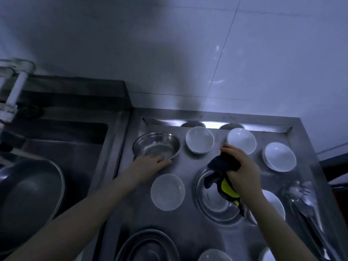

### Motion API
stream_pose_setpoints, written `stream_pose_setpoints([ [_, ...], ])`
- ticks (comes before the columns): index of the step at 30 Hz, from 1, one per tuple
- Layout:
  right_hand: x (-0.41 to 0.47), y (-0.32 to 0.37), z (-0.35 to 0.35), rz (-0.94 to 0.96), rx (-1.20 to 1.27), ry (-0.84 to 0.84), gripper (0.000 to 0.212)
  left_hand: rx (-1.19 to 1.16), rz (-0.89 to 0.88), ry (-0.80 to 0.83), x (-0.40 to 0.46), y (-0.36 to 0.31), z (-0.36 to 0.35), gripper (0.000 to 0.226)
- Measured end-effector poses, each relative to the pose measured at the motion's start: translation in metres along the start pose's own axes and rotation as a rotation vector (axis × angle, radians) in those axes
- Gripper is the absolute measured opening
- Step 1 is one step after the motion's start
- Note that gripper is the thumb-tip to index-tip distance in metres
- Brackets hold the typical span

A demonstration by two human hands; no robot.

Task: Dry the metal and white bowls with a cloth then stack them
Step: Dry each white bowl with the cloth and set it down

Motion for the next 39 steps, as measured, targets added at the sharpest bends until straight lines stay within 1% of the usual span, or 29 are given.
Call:
stream_pose_setpoints([
  [1,0.000,-0.004,-0.004,0.000,-0.004,0.004,0.058,-0.001,-0.005,-0.011,0.000,-0.001,-0.010,0.059],
  [3,0.000,-0.010,-0.011,0.003,-0.018,0.019,0.058,-0.111,0.042,0.028,0.001,0.003,-0.028,0.048],
  [5,-0.002,-0.015,-0.017,-0.001,-0.028,0.031,0.058,-0.272,0.122,0.148,0.001,0.008,-0.048,0.053],
  [7,-0.004,-0.016,-0.020,-0.010,-0.032,0.030,0.058,-0.358,0.169,0.170,0.003,0.010,-0.056,0.048],
  [9,-0.006,-0.016,-0.020,-0.024,-0.033,0.024,0.059,-0.509,0.185,0.168,0.005,0.007,-0.056,0.042],
  [12,-0.012,-0.017,-0.017,-0.057,-0.017,0.015,0.060,-0.726,0.256,0.066,0.008,0.007,-0.040,0.033],
  [15,-0.021,-0.020,-0.009,-0.116,0.022,-0.014,0.059,-0.788,0.383,-0.140,0.012,0.011,-0.012,0.025],
  [17,-0.025,-0.023,-0.003,-0.150,0.045,-0.050,0.051,-0.844,0.448,-0.249,0.023,0.008,0.001,0.024],
  [18,-0.026,-0.025,0.000,-0.151,0.040,-0.074,0.047,-0.898,0.484,-0.268,0.031,0.004,0.002,0.025],
  [20,-0.026,-0.028,0.008,-0.136,0.005,-0.129,0.040,-1.094,0.553,-0.258,0.053,-0.006,-0.008,0.034],
  [22,-0.024,-0.032,0.015,-0.123,-0.015,-0.179,0.040,-1.267,0.600,-0.213,0.078,-0.022,-0.018,0.048],
  [24,-0.020,-0.037,0.020,-0.114,-0.026,-0.208,0.041,-1.313,0.662,-0.158,0.102,-0.035,-0.028,0.064],
  [25,-0.017,-0.041,0.021,-0.118,-0.026,-0.211,0.041,-1.329,0.720,-0.150,0.111,-0.037,-0.034,0.070],
  [27,-0.011,-0.052,0.023,-0.146,-0.012,-0.205,0.041,-1.382,0.854,-0.224,0.128,-0.032,-0.047,0.080],
  [29,-0.007,-0.060,0.026,-0.175,-0.001,-0.217,0.045,-1.388,0.970,-0.299,0.140,-0.020,-0.059,0.083],
  [31,-0.006,-0.068,0.030,-0.204,0.008,-0.249,0.048,-1.349,1.038,-0.306,0.151,-0.010,-0.073,0.085],
  [33,-0.006,-0.074,0.033,-0.242,0.021,-0.271,0.051,-1.313,1.067,-0.310,0.157,-0.006,-0.077,0.091],
  [35,-0.004,-0.078,0.035,-0.272,0.024,-0.262,0.053,-1.327,1.076,-0.315,0.160,-0.008,-0.078,0.095],
  [37,-0.002,-0.081,0.037,-0.292,0.029,-0.250,0.048,-1.397,1.082,-0.373,0.157,-0.009,-0.076,0.087],
  [39,-0.002,-0.081,0.039,-0.319,0.054,-0.251,0.040,-1.479,1.046,-0.403,0.150,-0.015,-0.069,0.079],
])
Point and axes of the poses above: each hand's wrist, its own x-axis towards the middle knuckle, its own z-axis out of the back of the hand, y = z × x, the point moved 9 cm from there along x, towards the middle knuckle
